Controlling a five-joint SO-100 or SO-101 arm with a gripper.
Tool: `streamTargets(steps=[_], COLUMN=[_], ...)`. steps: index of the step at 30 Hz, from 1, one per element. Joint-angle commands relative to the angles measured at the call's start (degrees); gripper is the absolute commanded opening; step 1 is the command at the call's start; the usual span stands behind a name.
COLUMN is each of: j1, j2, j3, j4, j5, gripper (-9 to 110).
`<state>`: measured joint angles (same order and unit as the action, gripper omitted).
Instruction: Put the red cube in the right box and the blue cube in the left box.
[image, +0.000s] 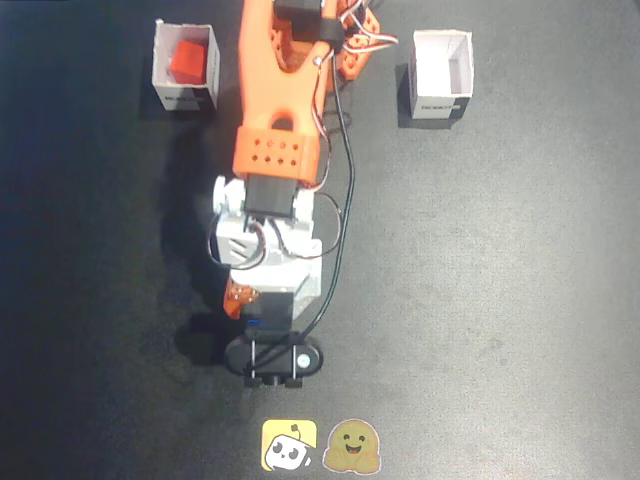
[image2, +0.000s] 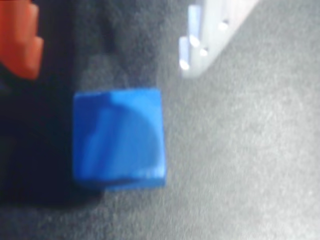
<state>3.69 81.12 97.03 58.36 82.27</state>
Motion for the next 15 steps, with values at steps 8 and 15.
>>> streamTargets(steps=[8,15], j1=[-1.05,-0.88], j2=[-7.21,-10.02], j3=[-8.88,-10.02], j4=[0.18,-0.53], j5=[1.41,1.05], gripper=[22,22])
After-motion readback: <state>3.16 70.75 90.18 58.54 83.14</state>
